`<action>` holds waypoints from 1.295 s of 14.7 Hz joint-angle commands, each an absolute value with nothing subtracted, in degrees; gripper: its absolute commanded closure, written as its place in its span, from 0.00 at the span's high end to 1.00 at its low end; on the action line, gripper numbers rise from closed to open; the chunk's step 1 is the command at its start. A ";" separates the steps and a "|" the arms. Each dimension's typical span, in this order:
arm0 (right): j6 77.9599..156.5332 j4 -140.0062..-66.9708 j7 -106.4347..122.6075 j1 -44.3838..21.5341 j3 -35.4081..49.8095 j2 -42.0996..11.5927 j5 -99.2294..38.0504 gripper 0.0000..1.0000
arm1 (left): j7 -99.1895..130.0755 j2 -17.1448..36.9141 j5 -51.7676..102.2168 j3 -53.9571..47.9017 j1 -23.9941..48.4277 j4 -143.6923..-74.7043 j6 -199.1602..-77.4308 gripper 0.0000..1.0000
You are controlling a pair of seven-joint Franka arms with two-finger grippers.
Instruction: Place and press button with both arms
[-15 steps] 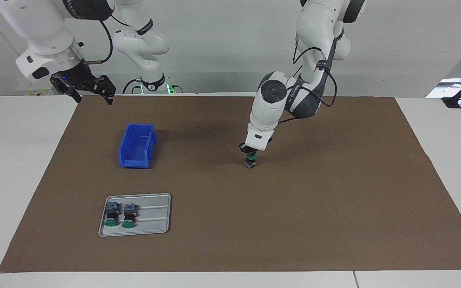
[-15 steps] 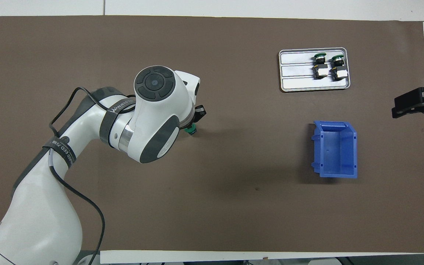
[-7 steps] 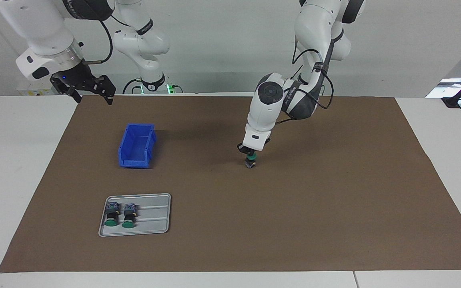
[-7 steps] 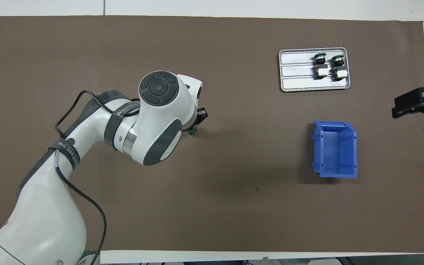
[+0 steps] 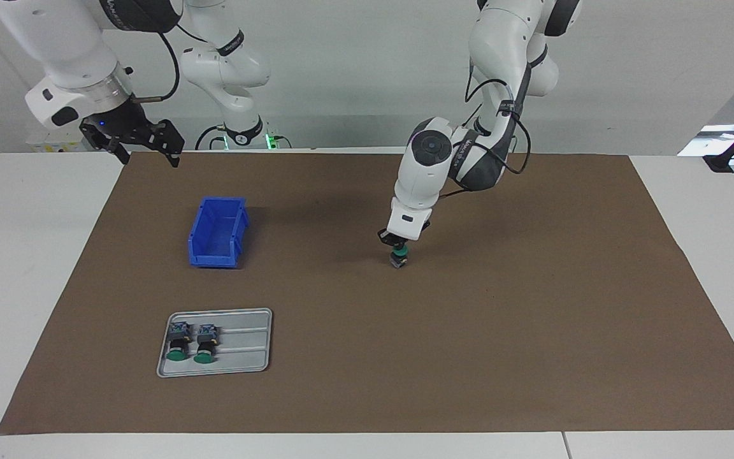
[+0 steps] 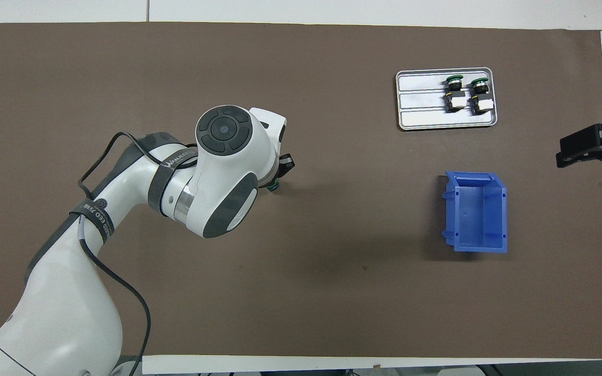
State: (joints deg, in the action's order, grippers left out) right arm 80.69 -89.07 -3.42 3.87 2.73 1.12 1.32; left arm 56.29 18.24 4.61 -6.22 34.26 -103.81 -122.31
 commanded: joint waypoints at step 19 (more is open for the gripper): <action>80.42 -90.09 -2.11 4.13 2.81 2.11 1.05 1.00 | 28.07 3.35 3.25 -5.36 14.53 -104.06 -100.65 1.00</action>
